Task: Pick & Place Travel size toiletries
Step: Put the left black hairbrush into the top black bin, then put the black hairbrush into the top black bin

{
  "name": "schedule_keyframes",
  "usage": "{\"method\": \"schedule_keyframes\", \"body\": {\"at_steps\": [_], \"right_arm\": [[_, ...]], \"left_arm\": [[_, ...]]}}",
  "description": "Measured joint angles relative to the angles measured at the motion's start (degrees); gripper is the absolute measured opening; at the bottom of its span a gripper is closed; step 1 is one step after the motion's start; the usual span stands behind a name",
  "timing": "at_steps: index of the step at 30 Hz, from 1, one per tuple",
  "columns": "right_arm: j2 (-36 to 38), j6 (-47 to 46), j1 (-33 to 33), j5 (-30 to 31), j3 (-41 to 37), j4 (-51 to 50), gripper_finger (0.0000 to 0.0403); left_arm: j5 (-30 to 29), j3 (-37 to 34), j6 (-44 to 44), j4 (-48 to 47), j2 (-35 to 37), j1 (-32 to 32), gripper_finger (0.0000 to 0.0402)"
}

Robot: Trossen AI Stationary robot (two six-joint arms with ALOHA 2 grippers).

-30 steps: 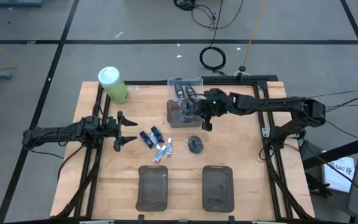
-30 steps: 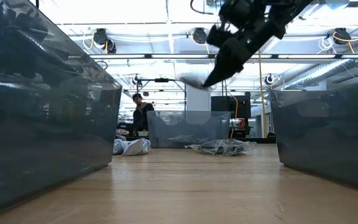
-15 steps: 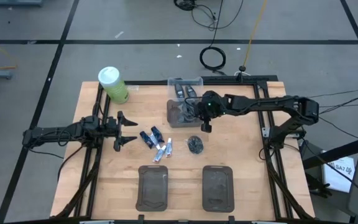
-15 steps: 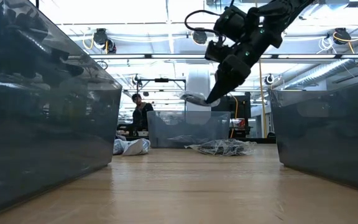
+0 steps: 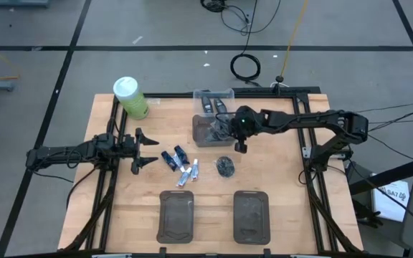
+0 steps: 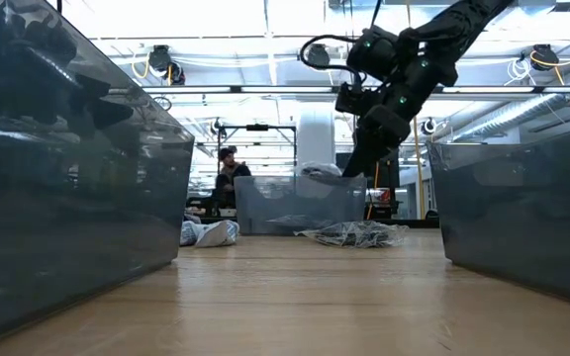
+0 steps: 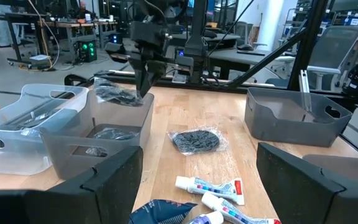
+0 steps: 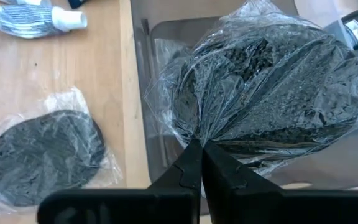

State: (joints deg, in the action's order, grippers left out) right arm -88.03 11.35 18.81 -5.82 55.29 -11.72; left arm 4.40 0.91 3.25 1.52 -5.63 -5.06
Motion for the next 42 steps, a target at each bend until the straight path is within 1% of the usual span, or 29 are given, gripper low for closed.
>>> {"method": "schedule_keyframes", "body": {"at_steps": [12,16,21,29,35,41,42], "right_arm": [[0.00,-0.36,-0.02,-0.04,-0.59,2.52,0.0000],[0.00,-1.26,-0.02,-0.16,-0.59,3.35,0.0006],[0.00,-1.63,-0.13,-0.20,-0.59,3.36,0.0029],[0.00,-1.68,-0.13,-0.18,-0.59,3.41,0.0077],[0.01,-1.68,-0.52,-0.15,-0.59,5.19,0.0106],[1.59,0.06,-4.85,0.11,-0.59,8.14,0.0122],[1.89,0.28,-5.98,0.93,-0.59,8.29,0.0125]], "left_arm": [[0.00,0.01,0.00,0.00,0.01,0.01,0.0306],[0.00,0.02,0.00,0.00,0.01,0.00,0.0306],[0.00,0.02,0.00,0.01,0.02,0.00,0.0306],[0.00,0.02,0.00,0.02,0.01,0.00,0.0306],[0.00,0.00,0.00,0.02,0.02,0.02,0.0306],[0.00,0.02,0.00,0.02,0.02,0.02,0.0306],[0.00,0.02,0.00,-0.02,0.00,0.00,0.0306]]}}
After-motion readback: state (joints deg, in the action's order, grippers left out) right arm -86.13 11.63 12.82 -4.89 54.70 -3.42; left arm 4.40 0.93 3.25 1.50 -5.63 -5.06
